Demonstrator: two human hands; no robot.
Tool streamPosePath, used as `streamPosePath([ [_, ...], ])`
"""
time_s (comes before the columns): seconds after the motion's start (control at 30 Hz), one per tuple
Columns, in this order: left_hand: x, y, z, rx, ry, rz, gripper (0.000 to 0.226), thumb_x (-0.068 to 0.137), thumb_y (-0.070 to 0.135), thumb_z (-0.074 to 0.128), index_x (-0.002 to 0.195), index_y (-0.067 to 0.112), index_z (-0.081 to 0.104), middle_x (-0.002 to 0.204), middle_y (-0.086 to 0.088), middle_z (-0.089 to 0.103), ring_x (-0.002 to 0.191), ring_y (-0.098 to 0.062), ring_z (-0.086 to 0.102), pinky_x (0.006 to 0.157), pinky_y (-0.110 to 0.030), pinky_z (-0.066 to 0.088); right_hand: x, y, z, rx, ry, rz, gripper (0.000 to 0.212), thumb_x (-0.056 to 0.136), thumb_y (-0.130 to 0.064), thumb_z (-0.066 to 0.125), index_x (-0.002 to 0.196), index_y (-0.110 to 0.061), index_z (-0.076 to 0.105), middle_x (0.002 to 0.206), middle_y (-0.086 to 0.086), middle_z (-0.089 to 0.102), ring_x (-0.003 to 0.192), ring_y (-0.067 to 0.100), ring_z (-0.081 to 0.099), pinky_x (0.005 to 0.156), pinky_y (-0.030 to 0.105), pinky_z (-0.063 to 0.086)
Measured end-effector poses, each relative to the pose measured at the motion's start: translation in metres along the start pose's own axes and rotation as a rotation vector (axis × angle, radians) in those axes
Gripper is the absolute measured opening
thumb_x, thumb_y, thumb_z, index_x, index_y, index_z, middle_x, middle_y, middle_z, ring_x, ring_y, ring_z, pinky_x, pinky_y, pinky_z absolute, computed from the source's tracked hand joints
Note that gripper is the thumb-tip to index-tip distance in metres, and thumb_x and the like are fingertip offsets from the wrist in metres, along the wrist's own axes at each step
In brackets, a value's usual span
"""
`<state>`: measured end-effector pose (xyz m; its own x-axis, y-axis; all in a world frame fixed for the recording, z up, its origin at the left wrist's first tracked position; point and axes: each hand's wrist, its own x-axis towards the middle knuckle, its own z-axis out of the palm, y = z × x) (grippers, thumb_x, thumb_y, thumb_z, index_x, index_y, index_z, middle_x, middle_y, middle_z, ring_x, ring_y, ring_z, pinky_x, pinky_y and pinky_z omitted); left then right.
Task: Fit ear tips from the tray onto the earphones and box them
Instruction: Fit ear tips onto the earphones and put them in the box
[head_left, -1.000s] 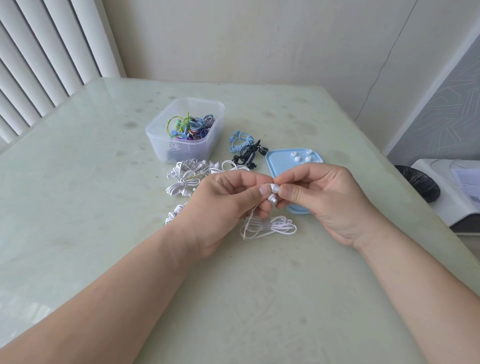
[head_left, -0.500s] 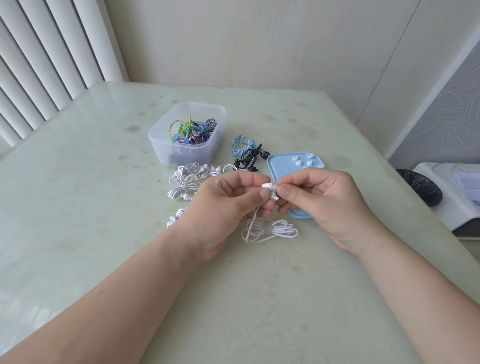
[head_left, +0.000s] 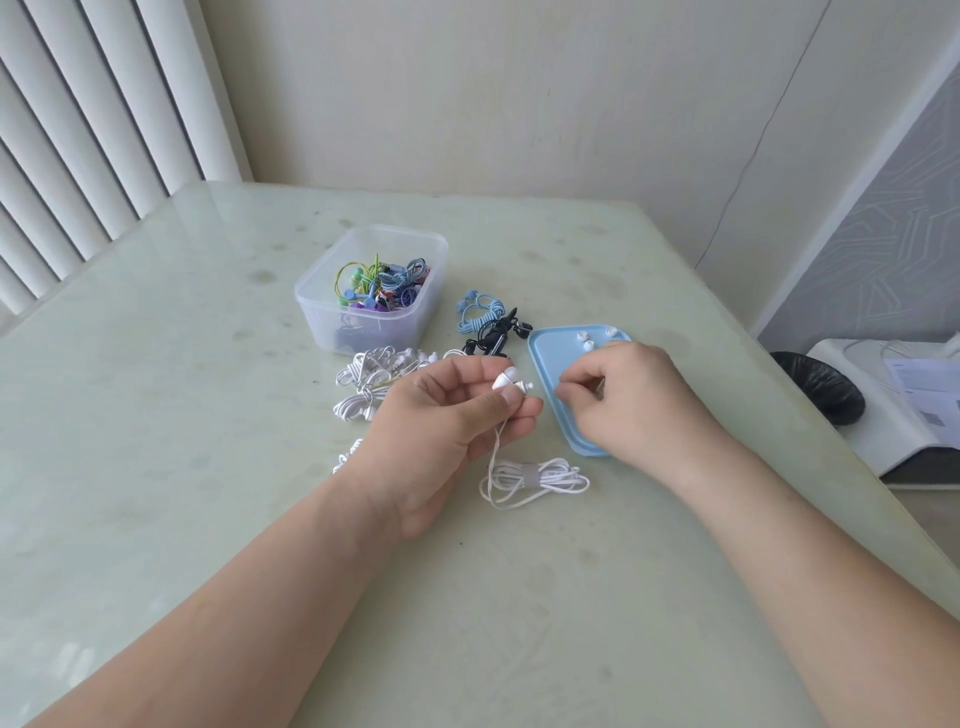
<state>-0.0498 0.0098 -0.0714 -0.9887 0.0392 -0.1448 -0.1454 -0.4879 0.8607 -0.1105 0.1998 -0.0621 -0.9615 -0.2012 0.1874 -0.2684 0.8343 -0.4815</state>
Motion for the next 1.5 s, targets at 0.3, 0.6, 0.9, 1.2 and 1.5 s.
streamPosePath([
  [0.3, 0.0, 0.001, -0.001, 0.002, -0.013, -0.011, 0.023, 0.091, -0.011, 0.066, 0.113, -0.004, 0.066, 0.096, -0.022, 0.071, 0.088, -0.03, 0.076, 0.08, -0.034, 0.063, 0.001, -0.002, -0.004, -0.113, 0.0, -0.081, 0.021, 0.089, -0.014, 0.063, 0.069, -0.008, 0.069, 0.07, 0.011, 0.063, 0.07, 0.029, 0.06, 0.063, 0.042, 0.055],
  [0.6, 0.001, 0.001, -0.001, 0.013, -0.016, -0.006, 0.026, 0.091, -0.012, 0.065, 0.117, -0.007, 0.065, 0.094, -0.022, 0.071, 0.087, -0.029, 0.077, 0.081, -0.034, 0.063, 0.005, -0.009, -0.009, -0.015, -0.051, 0.015, 0.008, 0.092, -0.017, 0.069, 0.088, -0.015, 0.076, 0.083, 0.001, 0.073, 0.077, 0.02, 0.067, 0.076, 0.032, 0.056],
  [0.9, 0.0, 0.001, -0.001, 0.015, -0.049, 0.0, 0.03, 0.091, -0.011, 0.065, 0.121, -0.007, 0.063, 0.096, -0.023, 0.072, 0.09, -0.03, 0.077, 0.081, -0.034, 0.063, -0.011, -0.012, -0.013, 0.447, -0.034, 0.048, 0.008, 0.087, -0.017, 0.078, 0.08, -0.02, 0.079, 0.062, -0.011, 0.069, 0.052, 0.001, 0.055, 0.056, 0.011, 0.042],
  [1.2, 0.002, -0.002, -0.001, 0.044, -0.044, 0.031, 0.035, 0.083, -0.003, 0.075, 0.117, 0.003, 0.069, 0.094, -0.01, 0.074, 0.083, -0.022, 0.071, 0.081, -0.035, 0.06, -0.022, -0.015, -0.006, 1.067, -0.153, 0.229, 0.011, 0.081, -0.003, 0.078, 0.09, 0.002, 0.075, 0.08, 0.019, 0.073, 0.068, 0.024, 0.067, 0.062, 0.031, 0.057],
  [1.5, 0.004, -0.004, -0.003, 0.058, -0.055, 0.046, 0.041, 0.075, 0.005, 0.078, 0.115, 0.004, 0.069, 0.1, -0.014, 0.075, 0.089, -0.025, 0.073, 0.086, -0.038, 0.059, -0.021, -0.013, -0.004, 1.112, -0.186, 0.14, 0.007, 0.09, -0.001, 0.069, 0.093, 0.005, 0.071, 0.082, 0.018, 0.073, 0.075, 0.028, 0.069, 0.07, 0.035, 0.059],
])
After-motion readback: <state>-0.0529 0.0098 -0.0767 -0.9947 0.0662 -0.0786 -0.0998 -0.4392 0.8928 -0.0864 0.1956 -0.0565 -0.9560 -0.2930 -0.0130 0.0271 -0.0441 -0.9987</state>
